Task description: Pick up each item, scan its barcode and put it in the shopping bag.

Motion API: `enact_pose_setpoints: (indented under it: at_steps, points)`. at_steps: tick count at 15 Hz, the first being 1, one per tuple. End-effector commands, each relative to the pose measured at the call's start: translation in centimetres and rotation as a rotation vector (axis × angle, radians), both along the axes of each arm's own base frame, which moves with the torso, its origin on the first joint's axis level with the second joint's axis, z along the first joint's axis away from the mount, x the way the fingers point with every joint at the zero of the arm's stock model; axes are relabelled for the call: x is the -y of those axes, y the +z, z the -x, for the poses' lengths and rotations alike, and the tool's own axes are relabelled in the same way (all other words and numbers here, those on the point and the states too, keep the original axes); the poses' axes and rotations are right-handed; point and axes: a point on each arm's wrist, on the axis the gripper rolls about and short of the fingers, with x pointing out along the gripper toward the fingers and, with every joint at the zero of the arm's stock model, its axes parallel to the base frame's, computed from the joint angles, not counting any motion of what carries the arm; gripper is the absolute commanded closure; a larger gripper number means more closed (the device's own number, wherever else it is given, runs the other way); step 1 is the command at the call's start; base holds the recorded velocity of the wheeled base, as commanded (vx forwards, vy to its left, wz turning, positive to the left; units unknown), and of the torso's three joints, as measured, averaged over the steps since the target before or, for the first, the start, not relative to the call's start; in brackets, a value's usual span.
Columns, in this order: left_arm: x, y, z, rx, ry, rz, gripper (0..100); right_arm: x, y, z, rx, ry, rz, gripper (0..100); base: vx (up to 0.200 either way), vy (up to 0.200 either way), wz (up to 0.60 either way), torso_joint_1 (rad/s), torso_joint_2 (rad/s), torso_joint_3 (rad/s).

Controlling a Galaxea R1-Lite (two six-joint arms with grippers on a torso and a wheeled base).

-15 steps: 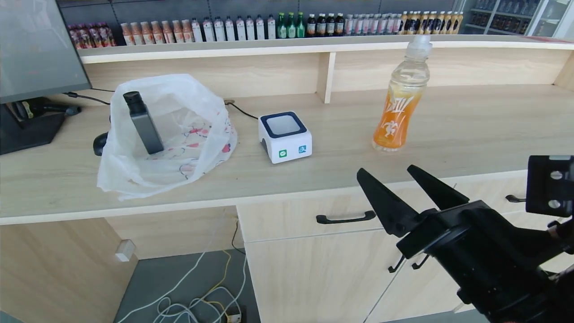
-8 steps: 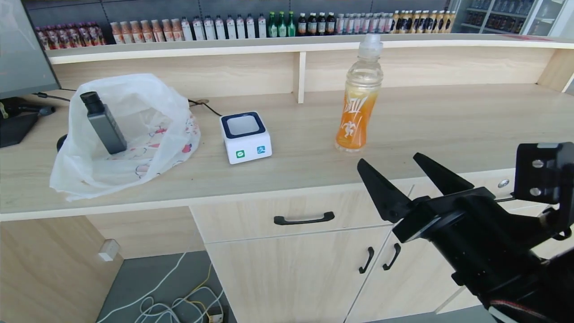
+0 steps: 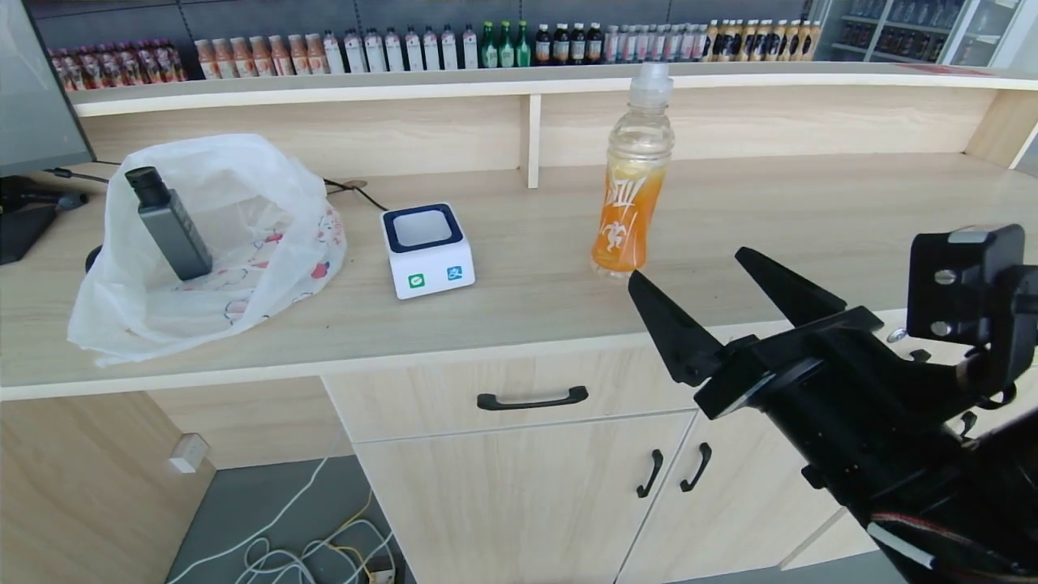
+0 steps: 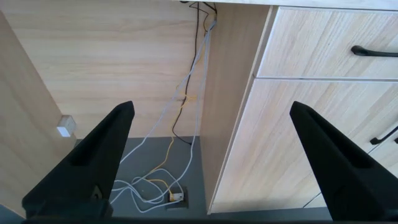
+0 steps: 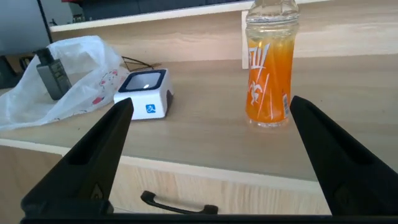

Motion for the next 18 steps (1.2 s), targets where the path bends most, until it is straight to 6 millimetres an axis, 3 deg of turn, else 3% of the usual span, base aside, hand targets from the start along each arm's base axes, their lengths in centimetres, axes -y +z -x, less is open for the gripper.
enact_pose_setpoints:
  at_steps: [1,4,7,10,13,18]
  points:
    - [0.0,0.0,0.0,0.001,0.001,0.000,0,0.1,0.8,-1.6,0.009,-0.013,0.020,0,0.000,0.000,0.00,0.000,0.00,0.000]
    - [0.0,0.0,0.0,0.001,0.001,0.000,0,-1.2,2.0,-4.2,-0.034,-0.029,0.028,0,0.000,0.000,0.00,0.000,0.00,0.000]
    - [0.0,0.0,0.0,0.001,0.001,0.000,0,-0.5,2.5,-8.3,-0.054,-0.118,0.025,0,0.000,0.000,0.00,0.000,0.00,0.000]
    - [0.0,0.0,0.0,0.001,0.001,0.000,0,0.2,2.8,-11.0,-0.023,-0.110,0.037,0,0.000,0.000,0.00,0.000,0.00,0.000]
    - [0.0,0.0,0.0,0.001,0.001,0.000,0,-0.3,3.3,-11.9,-0.043,-0.098,0.054,0,0.000,0.000,0.00,0.000,0.00,0.000]
    - [0.0,0.0,0.0,0.001,0.001,0.000,0,-1.2,1.9,-13.4,-0.088,-0.093,0.069,0,0.000,0.000,0.00,0.000,0.00,0.000]
